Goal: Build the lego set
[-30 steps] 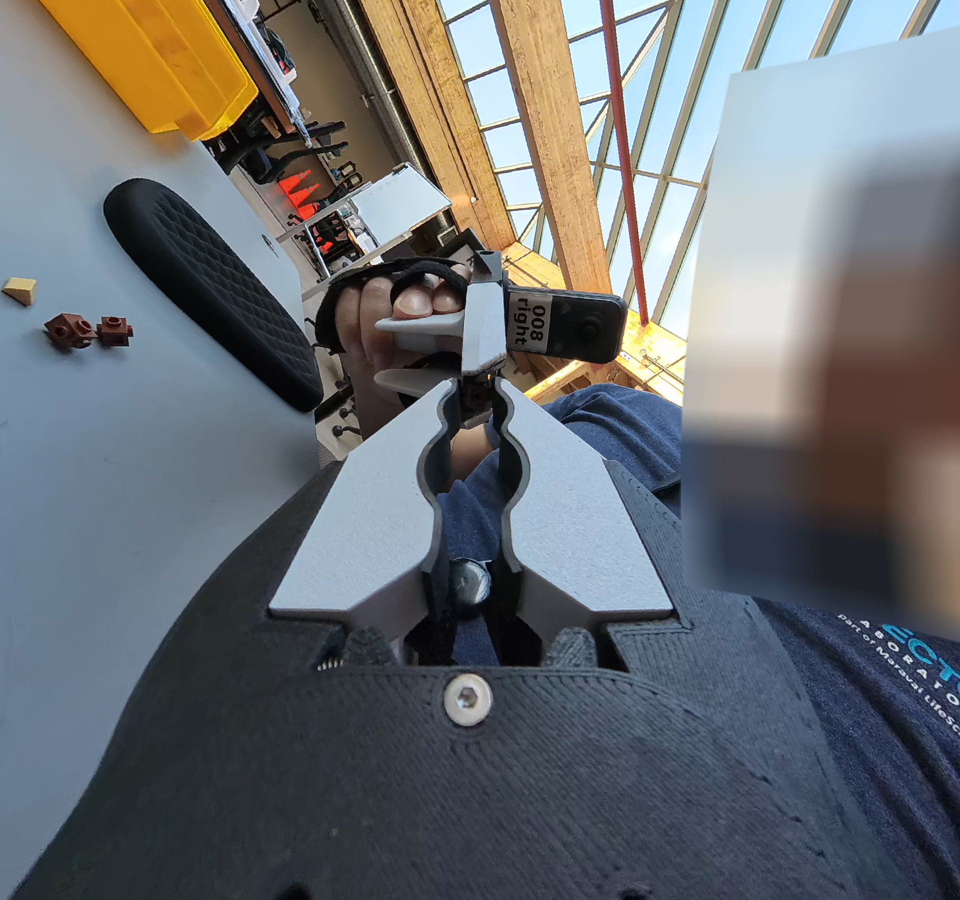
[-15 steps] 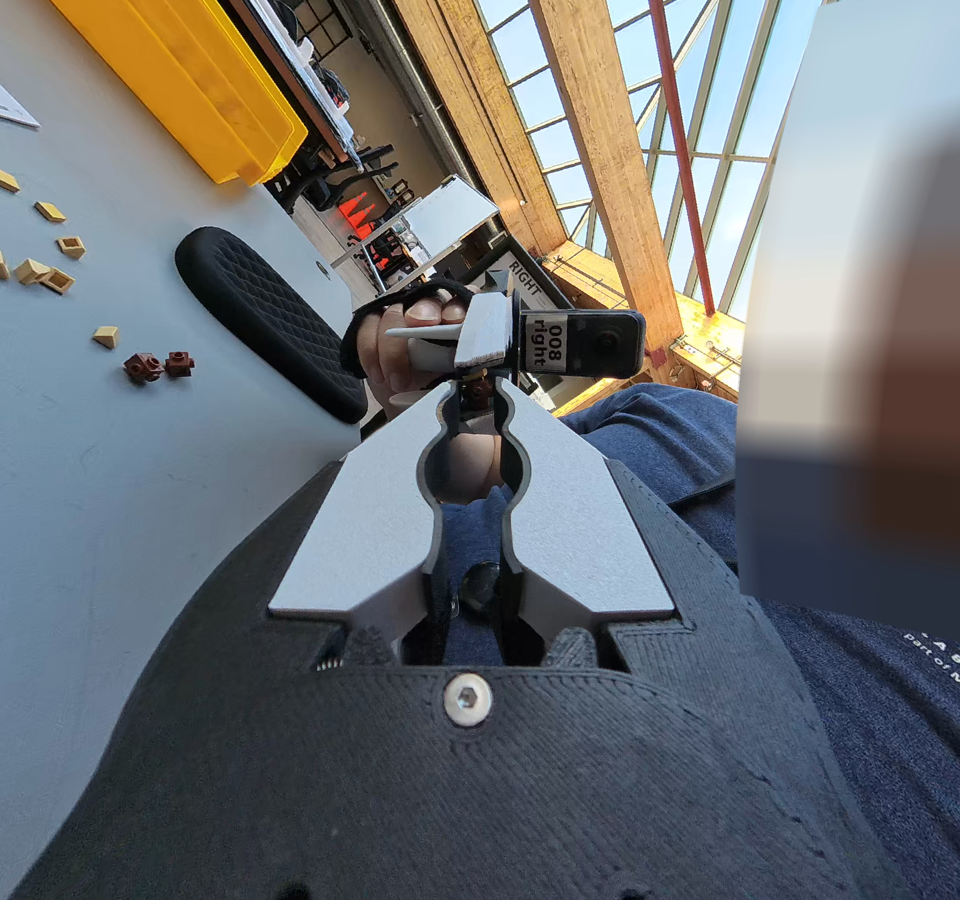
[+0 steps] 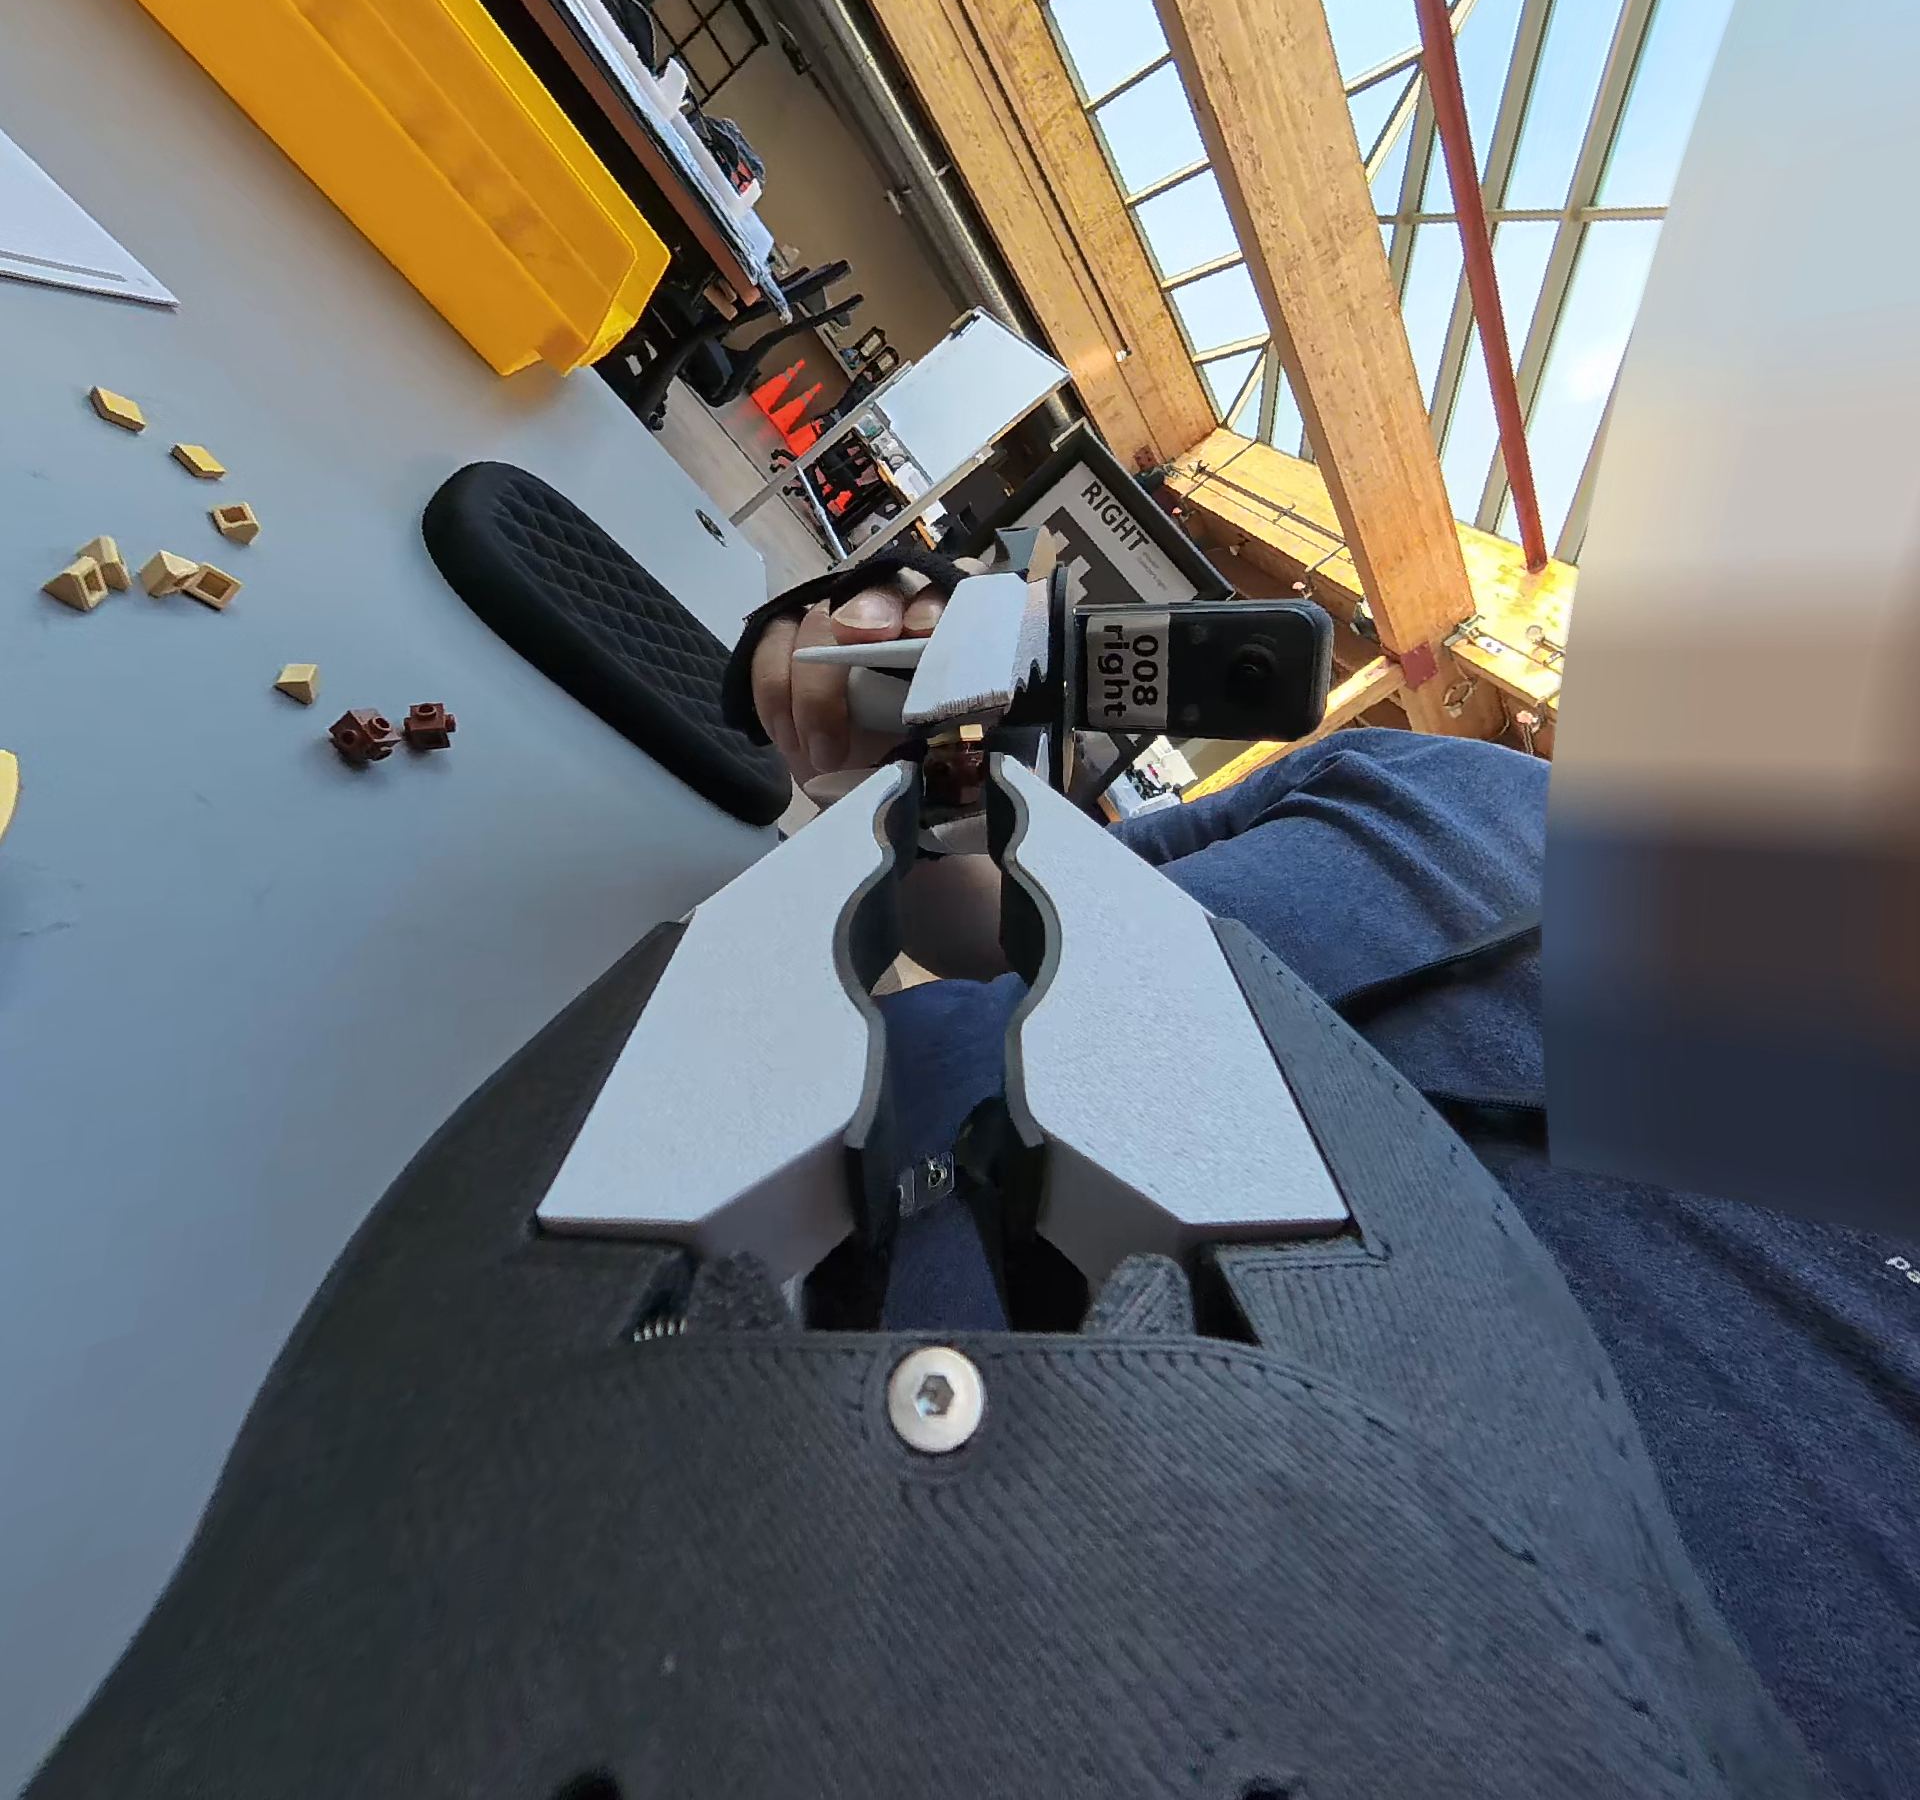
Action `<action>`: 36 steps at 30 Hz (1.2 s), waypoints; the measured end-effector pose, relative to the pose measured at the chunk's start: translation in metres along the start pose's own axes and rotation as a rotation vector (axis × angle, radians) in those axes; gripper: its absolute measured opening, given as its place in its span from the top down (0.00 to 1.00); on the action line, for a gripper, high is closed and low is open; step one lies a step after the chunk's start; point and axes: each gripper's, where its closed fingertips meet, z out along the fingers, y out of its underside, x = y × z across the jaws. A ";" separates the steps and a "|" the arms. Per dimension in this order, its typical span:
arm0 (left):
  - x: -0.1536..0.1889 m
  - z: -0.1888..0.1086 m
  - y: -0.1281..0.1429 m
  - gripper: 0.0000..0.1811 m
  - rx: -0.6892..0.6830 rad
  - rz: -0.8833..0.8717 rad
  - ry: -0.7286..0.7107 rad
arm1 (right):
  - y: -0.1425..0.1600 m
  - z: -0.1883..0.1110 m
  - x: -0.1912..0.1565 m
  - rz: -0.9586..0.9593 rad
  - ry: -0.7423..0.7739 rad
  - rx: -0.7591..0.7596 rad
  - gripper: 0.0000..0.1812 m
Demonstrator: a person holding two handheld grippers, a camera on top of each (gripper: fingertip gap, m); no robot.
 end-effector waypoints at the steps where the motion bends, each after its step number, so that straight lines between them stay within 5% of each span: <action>1: 0.000 0.000 0.000 0.95 -0.002 -0.001 0.002 | 0.000 0.000 0.000 0.013 -0.006 0.004 0.92; 36: -0.009 0.003 0.006 0.96 -0.033 -0.080 -0.062 | 0.007 0.003 -0.006 0.160 -0.026 -0.004 0.92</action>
